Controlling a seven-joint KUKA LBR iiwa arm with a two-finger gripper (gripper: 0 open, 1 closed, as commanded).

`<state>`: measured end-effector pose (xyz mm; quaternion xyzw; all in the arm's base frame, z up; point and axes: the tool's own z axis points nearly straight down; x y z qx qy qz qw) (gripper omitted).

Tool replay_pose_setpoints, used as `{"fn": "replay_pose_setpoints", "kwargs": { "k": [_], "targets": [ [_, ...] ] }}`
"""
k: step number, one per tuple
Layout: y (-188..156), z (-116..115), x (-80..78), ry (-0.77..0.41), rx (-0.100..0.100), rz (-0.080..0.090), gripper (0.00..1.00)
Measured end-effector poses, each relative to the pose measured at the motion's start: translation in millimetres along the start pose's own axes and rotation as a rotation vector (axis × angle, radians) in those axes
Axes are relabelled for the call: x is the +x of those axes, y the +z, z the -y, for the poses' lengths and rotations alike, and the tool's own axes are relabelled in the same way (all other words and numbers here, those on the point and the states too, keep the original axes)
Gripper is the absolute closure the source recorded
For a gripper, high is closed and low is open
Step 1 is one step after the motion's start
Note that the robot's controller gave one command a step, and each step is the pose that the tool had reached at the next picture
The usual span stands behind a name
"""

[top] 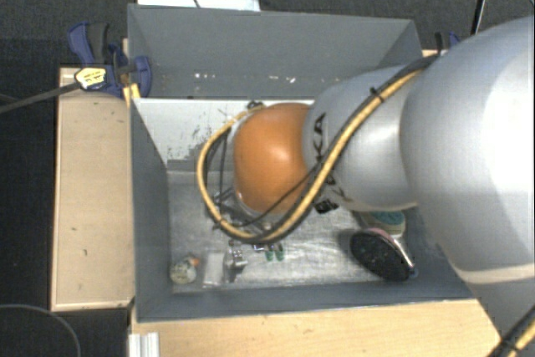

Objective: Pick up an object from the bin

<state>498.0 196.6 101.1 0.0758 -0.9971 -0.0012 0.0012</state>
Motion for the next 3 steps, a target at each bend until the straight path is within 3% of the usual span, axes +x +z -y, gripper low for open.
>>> {"fn": "replay_pose_setpoints", "kwargs": {
  "k": [1, 2, 3],
  "targets": [
    [30, 104, -25.8, -0.017, 0.004, 0.005, 0.00],
    [11, 141, 43.7, -0.012, 0.003, 0.009, 0.00],
    [29, 161, 38.9, 0.035, 0.002, 0.017, 0.00]
  ]
}}
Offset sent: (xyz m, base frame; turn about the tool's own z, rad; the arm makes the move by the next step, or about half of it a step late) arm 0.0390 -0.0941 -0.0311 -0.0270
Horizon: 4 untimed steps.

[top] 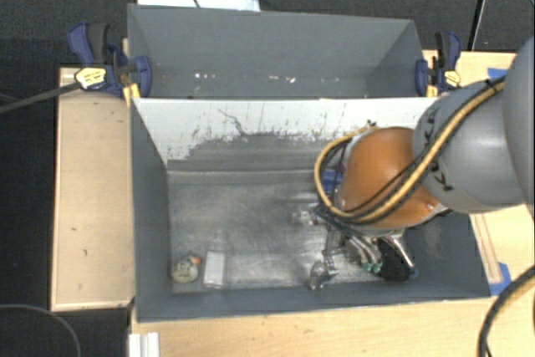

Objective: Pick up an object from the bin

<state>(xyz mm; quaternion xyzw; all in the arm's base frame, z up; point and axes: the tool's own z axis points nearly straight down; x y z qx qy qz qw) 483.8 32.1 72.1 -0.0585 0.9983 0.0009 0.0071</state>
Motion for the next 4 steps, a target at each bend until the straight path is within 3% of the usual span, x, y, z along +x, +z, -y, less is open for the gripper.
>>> {"fn": "replay_pose_setpoints", "kwargs": {
  "k": [1, 2, 3, 4],
  "targets": [
    [1, 33, -2.6, 0.014, 0.001, -0.009, 0.00],
    [-30, 5, -60.7, -0.038, 0.000, -0.003, 0.00],
    [-63, 40, -17.2, 0.271, 0.004, -0.013, 0.00],
    [2, 49, 3.1, 0.204, 0.002, -0.009, 0.00]
  ]
}}
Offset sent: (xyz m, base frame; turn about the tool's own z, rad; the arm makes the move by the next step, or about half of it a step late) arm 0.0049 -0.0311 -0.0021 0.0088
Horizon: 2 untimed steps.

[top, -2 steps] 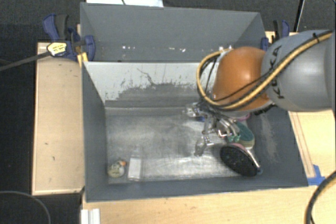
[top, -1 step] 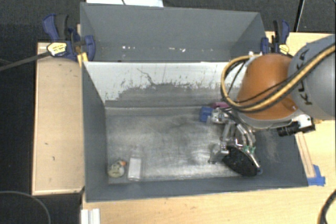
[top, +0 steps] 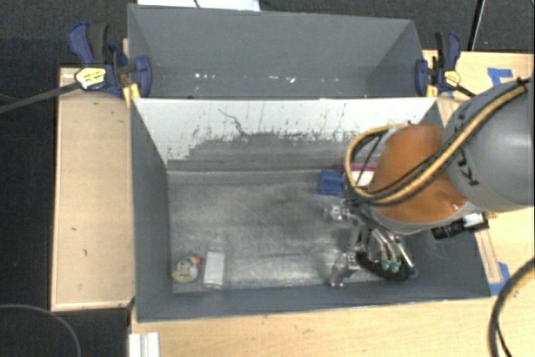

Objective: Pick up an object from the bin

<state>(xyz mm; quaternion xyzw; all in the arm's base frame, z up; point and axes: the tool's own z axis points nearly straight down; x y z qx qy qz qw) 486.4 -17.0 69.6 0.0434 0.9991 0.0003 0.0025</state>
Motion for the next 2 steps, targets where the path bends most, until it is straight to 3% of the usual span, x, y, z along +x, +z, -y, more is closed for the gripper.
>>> {"fn": "replay_pose_setpoints", "kwargs": {
  "k": [1, 2],
  "targets": [
    [-11.3, 76.1, -25.8, 0.038, -0.003, -0.005, 0.00],
    [-9.6, 70.8, -23.6, 0.034, -0.006, -0.011, 1.00]
  ]
}}
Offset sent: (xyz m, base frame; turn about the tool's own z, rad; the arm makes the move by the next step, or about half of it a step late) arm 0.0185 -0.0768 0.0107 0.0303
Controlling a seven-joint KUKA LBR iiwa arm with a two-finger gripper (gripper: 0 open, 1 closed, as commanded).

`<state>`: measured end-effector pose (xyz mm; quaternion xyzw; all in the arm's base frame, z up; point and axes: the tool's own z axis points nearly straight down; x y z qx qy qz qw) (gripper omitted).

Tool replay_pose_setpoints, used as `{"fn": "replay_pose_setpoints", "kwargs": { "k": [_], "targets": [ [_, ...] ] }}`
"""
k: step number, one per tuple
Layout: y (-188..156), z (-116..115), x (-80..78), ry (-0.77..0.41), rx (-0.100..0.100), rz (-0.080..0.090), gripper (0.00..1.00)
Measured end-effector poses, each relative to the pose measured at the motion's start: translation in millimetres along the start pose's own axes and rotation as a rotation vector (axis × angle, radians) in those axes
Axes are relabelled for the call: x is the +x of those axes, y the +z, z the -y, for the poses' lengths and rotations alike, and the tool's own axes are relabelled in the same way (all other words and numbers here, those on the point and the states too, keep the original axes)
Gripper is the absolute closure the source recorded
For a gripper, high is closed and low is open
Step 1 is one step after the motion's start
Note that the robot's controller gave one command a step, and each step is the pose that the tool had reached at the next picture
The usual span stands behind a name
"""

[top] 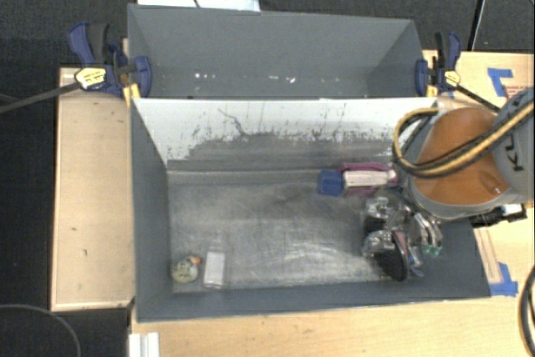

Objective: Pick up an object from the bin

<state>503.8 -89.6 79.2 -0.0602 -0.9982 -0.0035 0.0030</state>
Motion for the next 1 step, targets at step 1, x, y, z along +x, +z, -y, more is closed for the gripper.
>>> {"fn": "replay_pose_setpoints", "kwargs": {
  "k": [1],
  "targets": [
    [-144.0, 21.9, -12.0, -0.230, 0.010, 0.015, 1.00]
  ]
}}
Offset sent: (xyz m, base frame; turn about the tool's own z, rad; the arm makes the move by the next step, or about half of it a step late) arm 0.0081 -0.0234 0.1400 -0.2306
